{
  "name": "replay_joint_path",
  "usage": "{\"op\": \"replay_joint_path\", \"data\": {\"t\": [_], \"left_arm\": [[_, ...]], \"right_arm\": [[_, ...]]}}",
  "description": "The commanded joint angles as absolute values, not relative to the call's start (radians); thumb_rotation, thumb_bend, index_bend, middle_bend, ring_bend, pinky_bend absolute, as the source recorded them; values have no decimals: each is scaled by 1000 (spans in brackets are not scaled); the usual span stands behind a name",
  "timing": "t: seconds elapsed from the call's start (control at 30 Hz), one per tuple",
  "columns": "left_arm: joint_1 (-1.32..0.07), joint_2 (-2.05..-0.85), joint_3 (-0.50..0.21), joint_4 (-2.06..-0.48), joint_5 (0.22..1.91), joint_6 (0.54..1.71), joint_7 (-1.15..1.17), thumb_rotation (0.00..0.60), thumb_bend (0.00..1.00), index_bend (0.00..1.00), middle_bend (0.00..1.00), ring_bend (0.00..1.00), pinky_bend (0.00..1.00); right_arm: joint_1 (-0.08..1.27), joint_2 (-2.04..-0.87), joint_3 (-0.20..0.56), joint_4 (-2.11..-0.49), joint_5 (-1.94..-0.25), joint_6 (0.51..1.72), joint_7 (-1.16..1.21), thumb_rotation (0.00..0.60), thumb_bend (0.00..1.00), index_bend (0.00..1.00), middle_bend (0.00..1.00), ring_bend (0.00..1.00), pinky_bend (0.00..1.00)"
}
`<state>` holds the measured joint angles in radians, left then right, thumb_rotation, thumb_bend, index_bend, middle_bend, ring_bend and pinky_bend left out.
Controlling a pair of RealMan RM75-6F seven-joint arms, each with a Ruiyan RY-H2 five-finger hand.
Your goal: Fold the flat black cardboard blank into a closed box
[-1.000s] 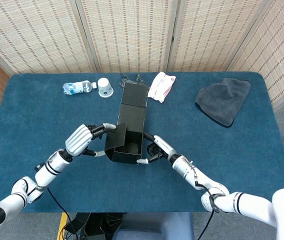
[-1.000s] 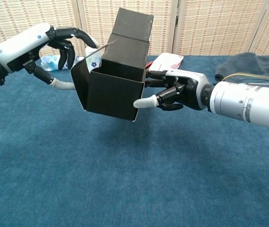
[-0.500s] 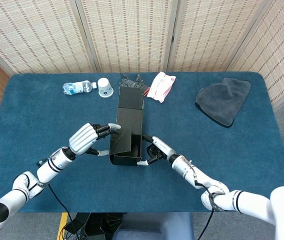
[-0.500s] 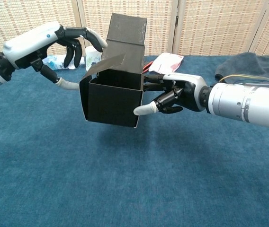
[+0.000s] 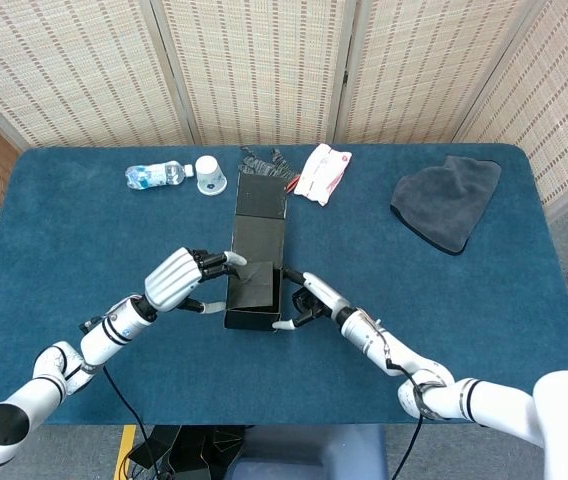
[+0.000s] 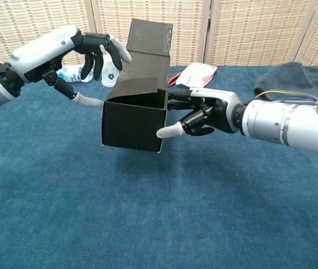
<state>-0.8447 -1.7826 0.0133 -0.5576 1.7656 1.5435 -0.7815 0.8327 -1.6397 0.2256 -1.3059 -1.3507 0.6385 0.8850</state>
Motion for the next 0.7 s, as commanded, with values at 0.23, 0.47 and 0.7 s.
{"op": "replay_joint_path", "data": {"t": [0.23, 0.47, 0.7], "left_arm": [[-863, -1804, 60, -485, 1802, 1536, -743, 600, 72, 487, 360, 564, 655], [-867, -1811, 84, -472, 1808, 1508, -724, 600, 80, 461, 367, 559, 655], [-854, -1843, 100, -445, 1805, 1505, -728, 600, 105, 467, 409, 553, 657]], "right_arm": [[841, -1649, 220, -1281, -1347, 627, 874, 600, 440, 360, 416, 814, 1000], [844, -1667, 210, -1250, -1344, 616, 865, 600, 473, 361, 416, 814, 1000], [839, -1695, 190, -1211, -1358, 625, 854, 600, 516, 361, 416, 814, 1000]]}}
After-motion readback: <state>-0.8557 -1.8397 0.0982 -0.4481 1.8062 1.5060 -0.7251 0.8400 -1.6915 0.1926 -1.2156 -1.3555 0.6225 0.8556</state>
